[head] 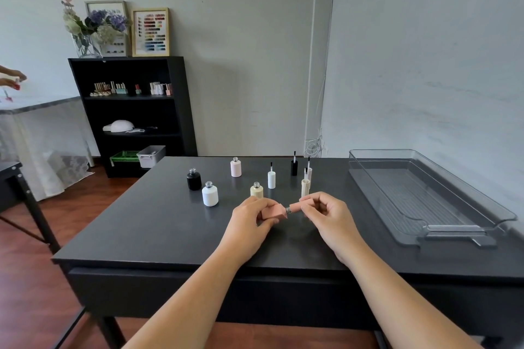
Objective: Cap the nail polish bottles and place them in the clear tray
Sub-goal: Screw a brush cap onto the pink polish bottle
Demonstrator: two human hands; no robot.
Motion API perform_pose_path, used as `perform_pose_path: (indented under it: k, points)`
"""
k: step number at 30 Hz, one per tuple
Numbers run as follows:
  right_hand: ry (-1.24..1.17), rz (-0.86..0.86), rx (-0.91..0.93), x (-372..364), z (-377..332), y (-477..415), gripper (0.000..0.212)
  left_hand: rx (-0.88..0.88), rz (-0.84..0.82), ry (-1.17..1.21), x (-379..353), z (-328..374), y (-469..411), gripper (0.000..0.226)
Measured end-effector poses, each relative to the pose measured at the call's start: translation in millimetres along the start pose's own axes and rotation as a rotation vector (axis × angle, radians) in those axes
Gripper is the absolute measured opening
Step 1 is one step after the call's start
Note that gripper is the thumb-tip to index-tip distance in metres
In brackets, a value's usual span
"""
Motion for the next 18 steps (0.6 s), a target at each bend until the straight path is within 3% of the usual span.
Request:
perform_pose_path:
  k: [7,10,15,18]
  points:
    - [0.157,0.081,-0.034,-0.1,-1.5,0.7,0.028,-0.01,0.007,0.009,1.7,1.7,0.5,0.023]
    - [0.109,0.018,-0.043,-4.8,-3.0,2.6,0.01,-0.002,0.006,0.002,1.4,1.0,0.7,0.023]
    - [0.202,0.023,0.03,-5.4,-5.5,4.6,0.008,0.016,0.011,0.0,2.5,-1.3,0.4,0.023]
    - [0.231,0.063,0.007,-3.7,-4.0,1.8,0.023,0.014,0.014,0.016,2.4,-1.7,-0.1,0.024]
Point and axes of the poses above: each hand's wrist, its own y-axis away from the middle knuckle, its own x-axis out of the back of the hand, z = x × y, the point moved 7 cm from there along -y, towards the middle knuckle, and after that the axes turned 14 degrees about -x, right-handed, at the moved point
